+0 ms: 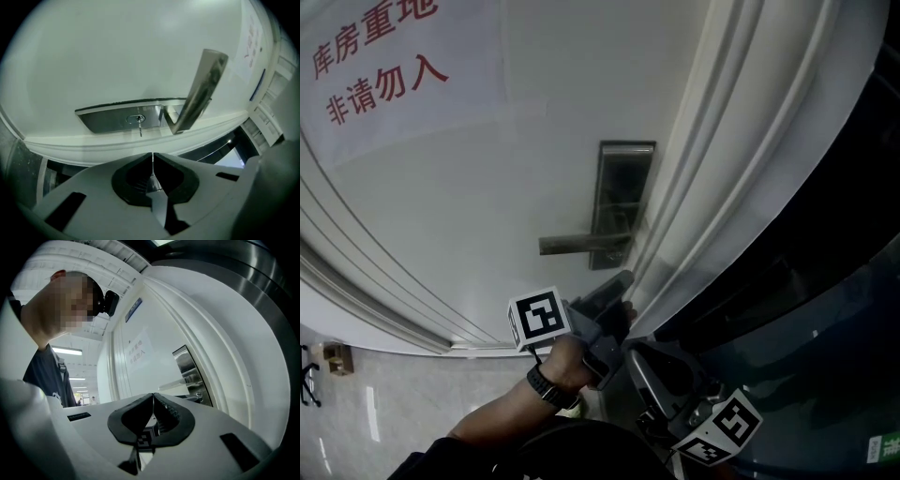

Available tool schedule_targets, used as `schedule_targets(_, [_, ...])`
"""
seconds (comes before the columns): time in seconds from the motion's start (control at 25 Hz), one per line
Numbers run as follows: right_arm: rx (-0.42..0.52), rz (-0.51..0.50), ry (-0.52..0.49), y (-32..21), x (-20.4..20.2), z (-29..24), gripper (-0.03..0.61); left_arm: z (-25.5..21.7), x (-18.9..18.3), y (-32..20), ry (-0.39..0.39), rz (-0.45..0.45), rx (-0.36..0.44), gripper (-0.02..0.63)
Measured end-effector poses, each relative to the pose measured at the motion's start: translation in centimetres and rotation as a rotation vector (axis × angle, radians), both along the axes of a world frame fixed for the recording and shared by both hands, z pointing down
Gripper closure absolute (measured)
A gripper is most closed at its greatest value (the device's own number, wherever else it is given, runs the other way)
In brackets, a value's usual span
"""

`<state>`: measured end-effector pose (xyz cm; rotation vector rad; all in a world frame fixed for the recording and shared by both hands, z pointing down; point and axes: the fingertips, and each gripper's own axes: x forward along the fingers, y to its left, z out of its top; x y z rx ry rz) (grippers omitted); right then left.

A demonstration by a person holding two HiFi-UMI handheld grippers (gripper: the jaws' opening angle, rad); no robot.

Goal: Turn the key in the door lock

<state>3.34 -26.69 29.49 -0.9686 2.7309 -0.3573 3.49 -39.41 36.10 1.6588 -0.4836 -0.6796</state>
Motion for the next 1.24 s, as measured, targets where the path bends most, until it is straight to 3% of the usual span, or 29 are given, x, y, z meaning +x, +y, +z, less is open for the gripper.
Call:
schedule_targets(0.16, [0.024, -0.003, 0.020, 1.4, 0.0, -0.3, 0.563, -1.3, 0.4, 2.3, -0.032, -0.003, 0.074, 0.604])
schedule_targets(0.32, [0.029, -0.022, 0.042, 3.0, -0.4, -0.1, 0.563, -1.6, 0.4, 4.6, -0.142, -0.024, 0.158, 0.606])
schedule_targets(1.24, [0.048, -0.078, 0.001, 8.3, -0.6, -0.6, 0.563, -1.7, 0.1, 9.6, -0.201, -0.076, 0.181, 0.606])
